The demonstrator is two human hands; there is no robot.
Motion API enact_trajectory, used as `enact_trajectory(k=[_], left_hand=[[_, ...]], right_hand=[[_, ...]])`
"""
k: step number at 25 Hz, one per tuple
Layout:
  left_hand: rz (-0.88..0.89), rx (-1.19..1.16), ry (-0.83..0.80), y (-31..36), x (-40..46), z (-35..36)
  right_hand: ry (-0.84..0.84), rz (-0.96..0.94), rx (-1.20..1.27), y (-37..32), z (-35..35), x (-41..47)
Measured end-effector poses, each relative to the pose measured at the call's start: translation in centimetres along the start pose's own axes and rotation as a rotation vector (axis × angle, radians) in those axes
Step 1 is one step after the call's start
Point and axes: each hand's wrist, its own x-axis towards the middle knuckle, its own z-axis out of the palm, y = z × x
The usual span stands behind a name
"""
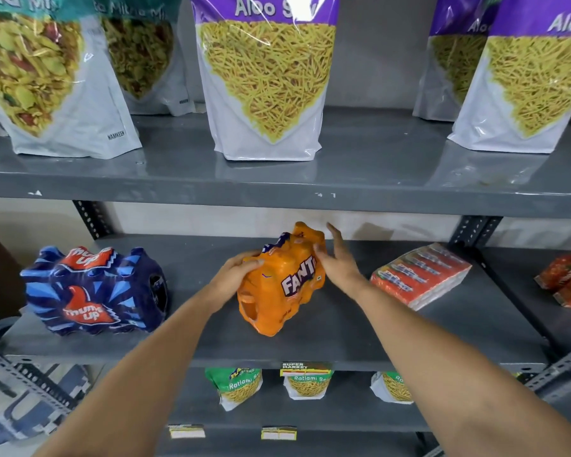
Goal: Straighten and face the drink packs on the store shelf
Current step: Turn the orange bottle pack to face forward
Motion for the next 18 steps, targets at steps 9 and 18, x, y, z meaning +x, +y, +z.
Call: enact_trajectory(k=[9,18], left_hand=[[-0.134,0.115,0.242,2.1,0.2,-1.9],[-0.133,0.299,0.1,1.7,-2.2,-2.2]], right_hand=[[0.018,-0.138,-0.309,-0.5,0.4,-0.9],[0.189,-0.217,-0.309,0.6,2.0,-7.3]])
